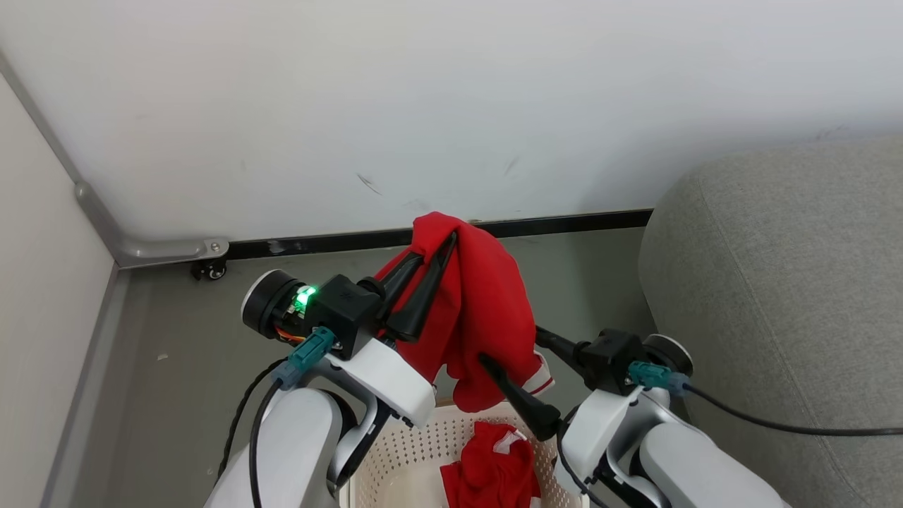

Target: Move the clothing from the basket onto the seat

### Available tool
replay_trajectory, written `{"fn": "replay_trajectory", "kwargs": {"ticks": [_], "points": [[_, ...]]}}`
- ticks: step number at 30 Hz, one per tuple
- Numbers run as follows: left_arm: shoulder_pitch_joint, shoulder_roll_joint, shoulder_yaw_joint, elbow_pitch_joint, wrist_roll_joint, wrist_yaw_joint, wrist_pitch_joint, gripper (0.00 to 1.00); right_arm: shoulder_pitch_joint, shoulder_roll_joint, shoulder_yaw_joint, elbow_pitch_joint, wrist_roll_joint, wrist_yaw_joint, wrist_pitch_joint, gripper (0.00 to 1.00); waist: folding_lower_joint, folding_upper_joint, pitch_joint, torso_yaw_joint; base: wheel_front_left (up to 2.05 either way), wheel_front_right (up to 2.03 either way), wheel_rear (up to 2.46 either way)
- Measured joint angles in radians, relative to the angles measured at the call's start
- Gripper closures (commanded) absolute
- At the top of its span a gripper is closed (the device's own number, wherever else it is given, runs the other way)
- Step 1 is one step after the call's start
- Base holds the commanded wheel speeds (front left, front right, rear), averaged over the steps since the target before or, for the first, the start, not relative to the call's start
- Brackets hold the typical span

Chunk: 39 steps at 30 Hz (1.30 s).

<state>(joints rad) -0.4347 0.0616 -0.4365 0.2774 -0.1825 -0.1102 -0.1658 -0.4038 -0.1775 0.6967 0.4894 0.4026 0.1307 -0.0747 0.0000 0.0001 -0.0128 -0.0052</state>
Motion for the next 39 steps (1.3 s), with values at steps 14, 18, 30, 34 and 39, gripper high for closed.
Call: {"fn": "replay_trajectory", "kwargs": {"ticks": [14, 18, 30, 34, 39], "points": [[0.0, -0.006, -0.039, -0.042, -0.032, -0.004, 0.033, 1.0, -0.113, -0.016, 0.048, 0.077, -0.049, 0.0, -0.026, 0.53, 0.0, 0.0, 0.005, 0.032, 0.0, 0.0, 0.0], [0.0, -0.007, -0.039, -0.055, -0.053, -0.005, 0.035, 1.0, -0.134, -0.019, 0.051, 0.098, -0.069, 0.0, -0.054, 1.0, 0.0, 0.0, 0.009, 0.037, 0.0, 0.0, 0.0], [0.017, -0.002, 0.002, -0.035, -0.07, 0.005, 0.048, 1.0, -0.129, -0.029, -0.006, 0.131, -0.019, 0.0, -0.114, 1.0, 0.0, 0.0, 0.017, 0.019, 0.0, 0.0, 0.0], [0.042, 0.002, 0.011, -0.018, -0.08, 0.008, 0.048, 0.93, -0.122, -0.044, -0.051, 0.124, 0.026, 0.0, -0.13, 1.0, 0.0, 0.0, 0.019, 0.004, 0.0, 0.0, 0.0], [0.064, 0.002, 0.018, -0.006, -0.105, 0.008, 0.046, 0.06, -0.118, -0.083, -0.118, 0.115, 0.045, 0.001, -0.146, 1.0, 0.0, 0.0, 0.018, -0.016, 0.0, 0.0, 0.0]]}}
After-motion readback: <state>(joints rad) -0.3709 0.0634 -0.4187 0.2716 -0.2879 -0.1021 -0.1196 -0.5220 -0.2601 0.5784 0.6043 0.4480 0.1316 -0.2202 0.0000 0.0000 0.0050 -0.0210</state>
